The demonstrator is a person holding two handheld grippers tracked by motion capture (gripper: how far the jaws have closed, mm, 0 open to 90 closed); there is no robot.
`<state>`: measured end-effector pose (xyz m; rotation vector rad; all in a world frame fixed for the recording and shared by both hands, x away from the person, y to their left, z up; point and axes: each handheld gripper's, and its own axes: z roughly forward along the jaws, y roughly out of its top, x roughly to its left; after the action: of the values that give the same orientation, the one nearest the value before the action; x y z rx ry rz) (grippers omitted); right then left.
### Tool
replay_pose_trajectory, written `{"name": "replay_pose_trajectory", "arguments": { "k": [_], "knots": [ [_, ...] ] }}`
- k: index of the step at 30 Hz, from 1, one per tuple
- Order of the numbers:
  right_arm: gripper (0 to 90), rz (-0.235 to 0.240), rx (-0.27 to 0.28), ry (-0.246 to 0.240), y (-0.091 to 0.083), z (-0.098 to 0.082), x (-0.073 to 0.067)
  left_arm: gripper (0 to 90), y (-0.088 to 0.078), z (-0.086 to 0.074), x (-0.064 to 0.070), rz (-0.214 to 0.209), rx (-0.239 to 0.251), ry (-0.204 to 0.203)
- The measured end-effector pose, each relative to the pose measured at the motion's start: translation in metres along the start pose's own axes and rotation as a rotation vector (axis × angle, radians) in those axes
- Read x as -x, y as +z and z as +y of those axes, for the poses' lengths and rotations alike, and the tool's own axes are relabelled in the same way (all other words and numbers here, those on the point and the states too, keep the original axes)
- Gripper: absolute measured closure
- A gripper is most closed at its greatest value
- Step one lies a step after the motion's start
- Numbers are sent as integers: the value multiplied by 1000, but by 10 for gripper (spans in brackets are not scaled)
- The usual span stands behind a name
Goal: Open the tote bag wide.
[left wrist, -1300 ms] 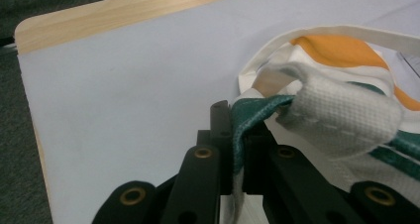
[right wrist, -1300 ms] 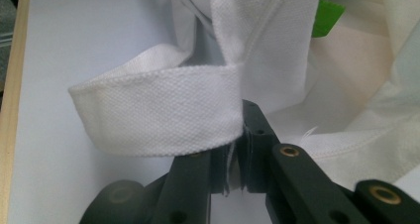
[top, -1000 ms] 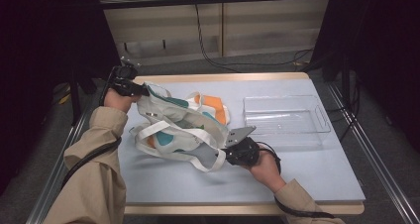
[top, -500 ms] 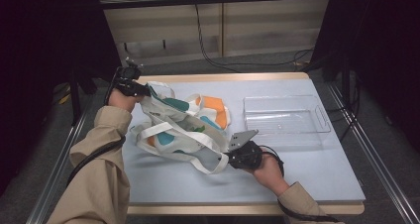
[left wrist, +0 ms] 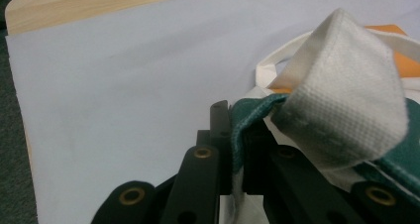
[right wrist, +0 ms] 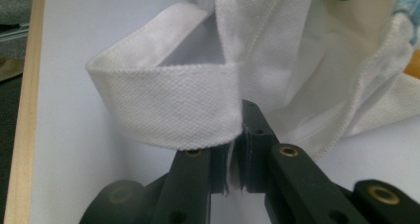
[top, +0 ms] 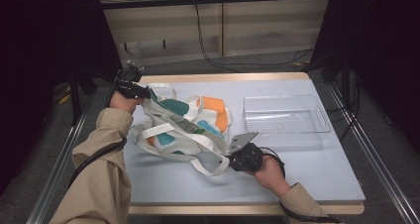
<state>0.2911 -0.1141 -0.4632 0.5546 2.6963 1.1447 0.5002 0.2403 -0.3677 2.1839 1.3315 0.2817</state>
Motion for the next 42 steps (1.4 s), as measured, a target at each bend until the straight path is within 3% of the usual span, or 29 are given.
{"name": "replay_pose_trajectory", "arguments": {
  "k": [22,23,25,31,36,37,38,42],
  "knots": [
    [841,28,-30,7,3,-5,-2,873,23,-5,-5,-10,-25,-26],
    [841,28,-30,7,3,-5,-2,873,24,-6,-3,-5,-12,-44],
    [840,33,-30,7,3,-5,-2,872,24,-6,-4,-7,-25,-26],
    [835,36,-21,27,4,-5,0,869,18,-9,-5,-29,-3,-44],
    [825,35,-17,39,3,-3,0,855,10,-11,-4,-44,0,-28],
    [823,36,-19,40,3,-3,1,846,10,-12,-2,-43,17,-45],
    [819,33,-19,41,3,-2,1,836,8,-12,-3,-54,4,-23],
    [781,30,-28,42,3,0,0,778,3,-15,-2,-54,8,-7]
  ]
}}
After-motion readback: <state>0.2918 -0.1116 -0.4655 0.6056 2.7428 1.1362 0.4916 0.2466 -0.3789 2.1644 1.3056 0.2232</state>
